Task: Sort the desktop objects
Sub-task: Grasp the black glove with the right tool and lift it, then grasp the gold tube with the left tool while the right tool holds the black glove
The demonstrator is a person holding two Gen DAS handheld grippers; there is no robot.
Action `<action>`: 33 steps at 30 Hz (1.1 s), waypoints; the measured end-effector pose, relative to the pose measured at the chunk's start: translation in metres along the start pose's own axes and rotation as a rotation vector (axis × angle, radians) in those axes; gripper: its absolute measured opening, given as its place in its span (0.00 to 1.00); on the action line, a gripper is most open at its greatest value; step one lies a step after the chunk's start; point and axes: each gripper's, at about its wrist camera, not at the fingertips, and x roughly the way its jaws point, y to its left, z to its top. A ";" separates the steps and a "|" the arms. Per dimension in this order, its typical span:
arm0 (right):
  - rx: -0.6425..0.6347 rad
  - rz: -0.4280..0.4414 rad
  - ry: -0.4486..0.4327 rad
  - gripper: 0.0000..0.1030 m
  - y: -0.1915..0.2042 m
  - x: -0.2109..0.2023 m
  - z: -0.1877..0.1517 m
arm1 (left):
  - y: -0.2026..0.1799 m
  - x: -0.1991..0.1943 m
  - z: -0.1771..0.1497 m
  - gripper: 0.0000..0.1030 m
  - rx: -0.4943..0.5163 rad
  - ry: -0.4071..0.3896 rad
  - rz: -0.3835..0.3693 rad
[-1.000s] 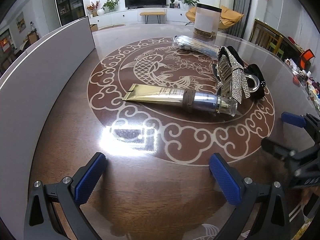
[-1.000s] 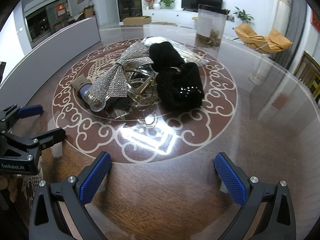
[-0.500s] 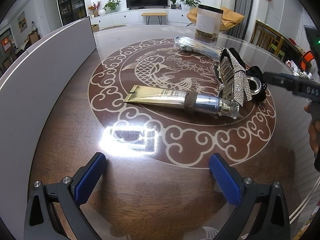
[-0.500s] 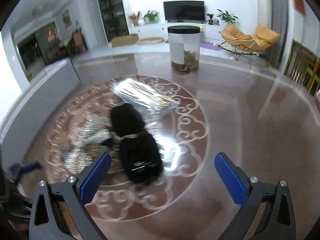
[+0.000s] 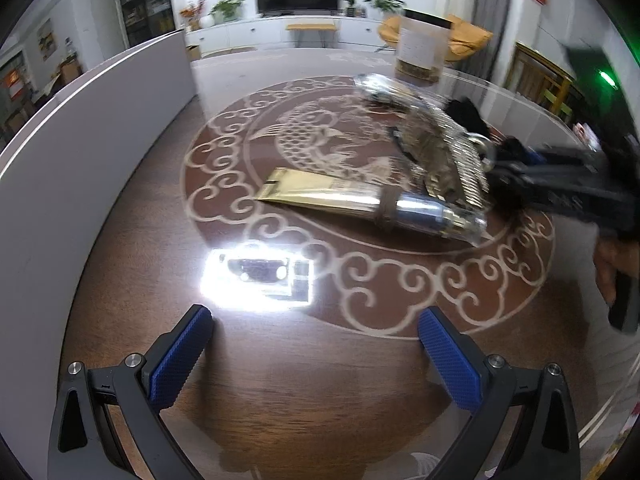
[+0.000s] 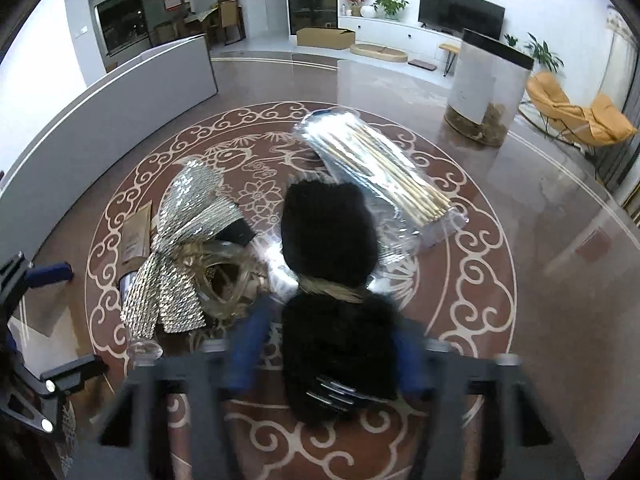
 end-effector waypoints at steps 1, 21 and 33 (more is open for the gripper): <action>0.003 0.003 -0.007 0.40 0.001 -0.002 -0.002 | 0.005 -0.001 0.000 1.00 -0.024 -0.004 -0.007; 0.045 -0.065 -0.081 0.40 0.022 -0.062 -0.092 | 0.004 0.028 0.063 1.00 -0.400 0.062 -0.046; 0.047 -0.096 -0.071 0.41 0.024 -0.063 -0.092 | -0.004 0.020 0.033 1.00 -0.047 0.082 0.042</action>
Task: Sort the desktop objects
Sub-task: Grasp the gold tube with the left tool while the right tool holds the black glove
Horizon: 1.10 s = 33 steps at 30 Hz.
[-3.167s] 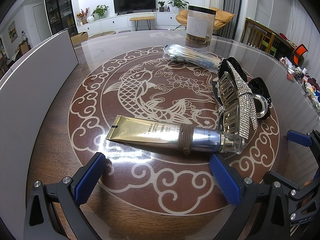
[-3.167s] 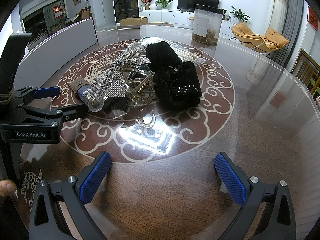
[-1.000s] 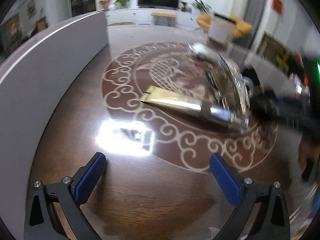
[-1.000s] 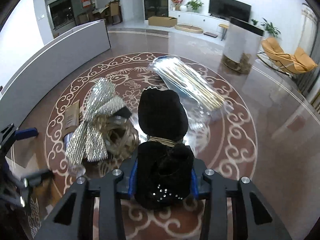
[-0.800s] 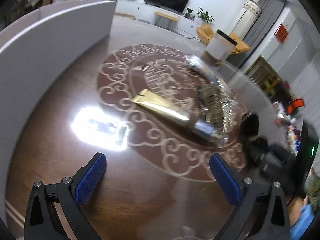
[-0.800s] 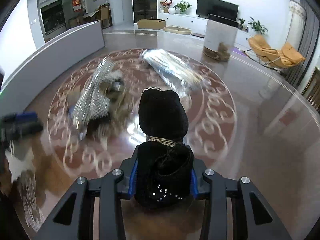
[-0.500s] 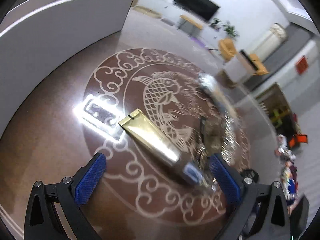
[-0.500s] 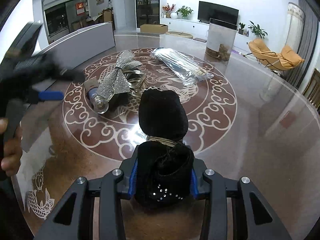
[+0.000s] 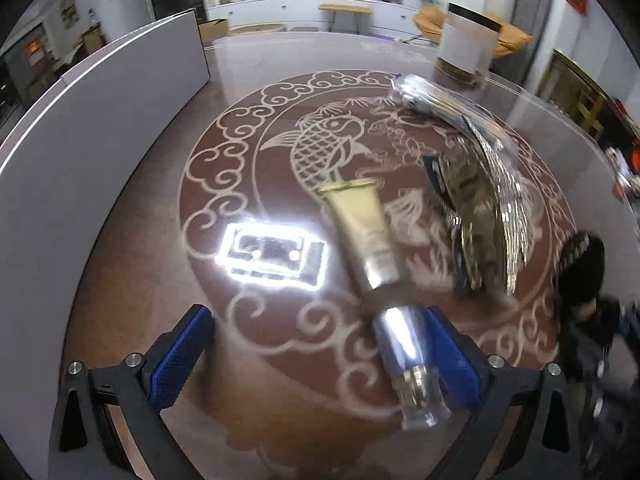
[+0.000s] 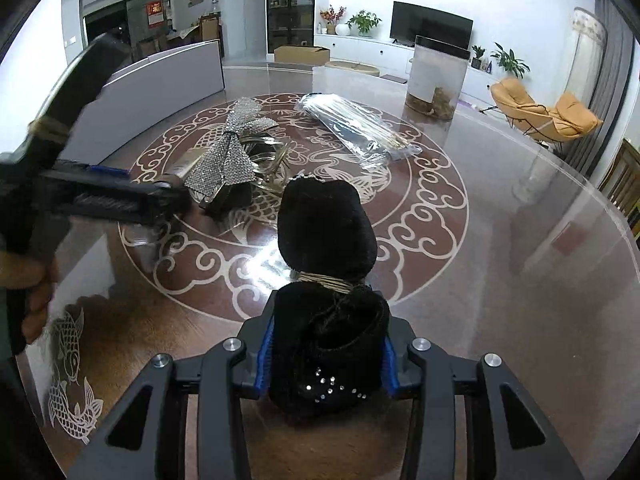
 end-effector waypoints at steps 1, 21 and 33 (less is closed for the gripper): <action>0.000 0.001 0.000 0.41 0.000 0.000 0.000 | 0.002 -0.001 -0.001 1.00 0.015 -0.001 -0.011; 0.057 0.043 0.033 0.70 -0.023 0.004 0.015 | -0.011 -0.009 0.011 0.28 0.075 -0.045 -0.051; -0.029 0.102 0.141 0.33 -0.012 0.014 0.027 | -0.024 -0.036 -0.039 0.28 0.107 -0.069 -0.060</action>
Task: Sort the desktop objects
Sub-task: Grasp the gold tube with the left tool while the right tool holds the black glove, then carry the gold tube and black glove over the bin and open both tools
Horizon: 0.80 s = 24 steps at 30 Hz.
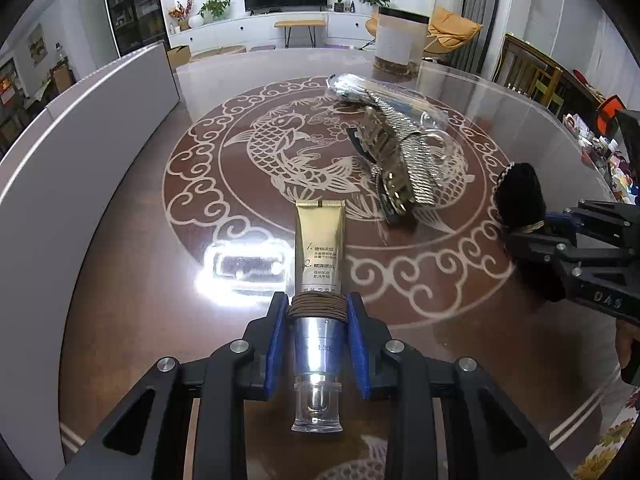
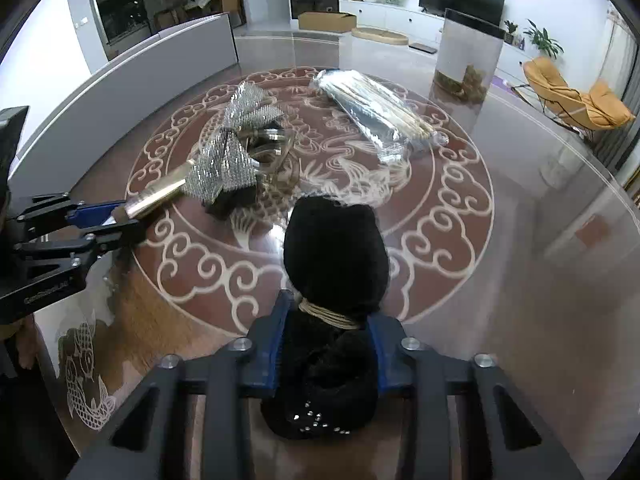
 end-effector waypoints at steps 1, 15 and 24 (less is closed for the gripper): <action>0.010 0.011 -0.005 0.33 0.000 -0.004 -0.002 | 0.000 -0.006 -0.004 0.28 -0.002 -0.008 -0.006; 0.011 0.075 -0.063 0.33 0.012 -0.078 -0.016 | 0.032 -0.090 -0.027 0.28 -0.101 -0.140 -0.071; -0.089 0.165 -0.134 0.33 0.069 -0.111 0.028 | 0.114 -0.168 -0.014 0.28 -0.213 -0.258 -0.030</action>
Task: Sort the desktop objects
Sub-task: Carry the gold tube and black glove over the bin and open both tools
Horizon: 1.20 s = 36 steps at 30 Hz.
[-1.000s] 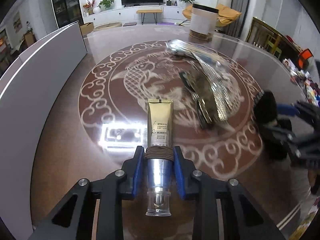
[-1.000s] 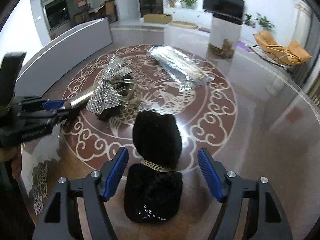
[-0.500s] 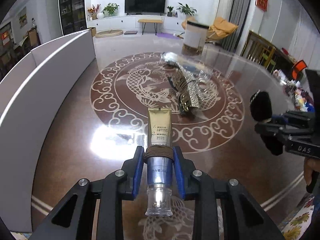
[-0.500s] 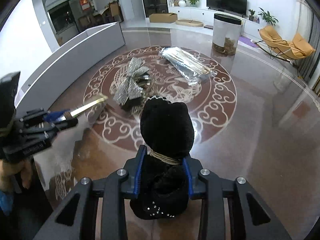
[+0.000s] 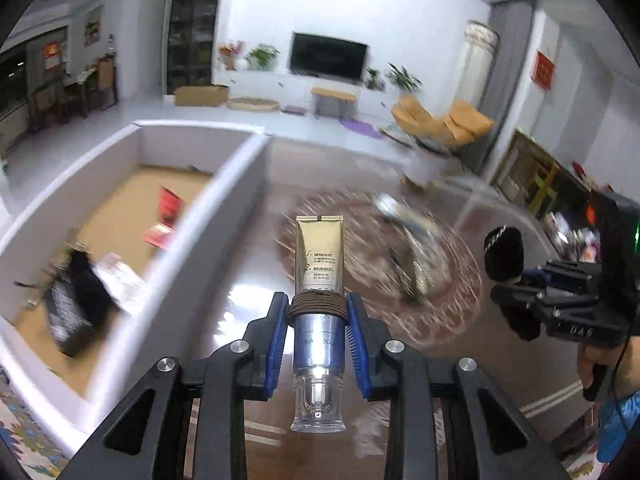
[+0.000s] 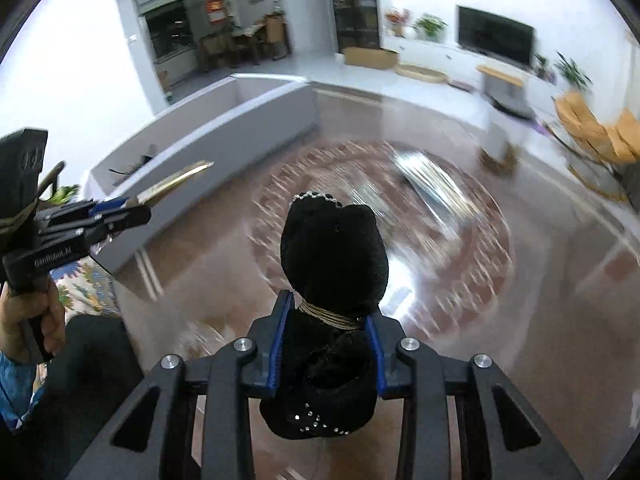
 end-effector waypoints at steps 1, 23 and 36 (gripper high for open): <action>-0.020 0.014 -0.009 0.33 0.010 0.002 0.013 | 0.014 -0.008 0.008 0.28 -0.011 -0.011 0.022; -0.354 0.272 0.154 0.33 0.264 0.243 0.224 | 0.218 0.030 -0.005 0.28 -0.316 0.164 0.232; -0.378 0.154 0.142 0.79 0.260 0.264 0.223 | 0.212 0.028 0.001 0.82 -0.299 0.129 0.347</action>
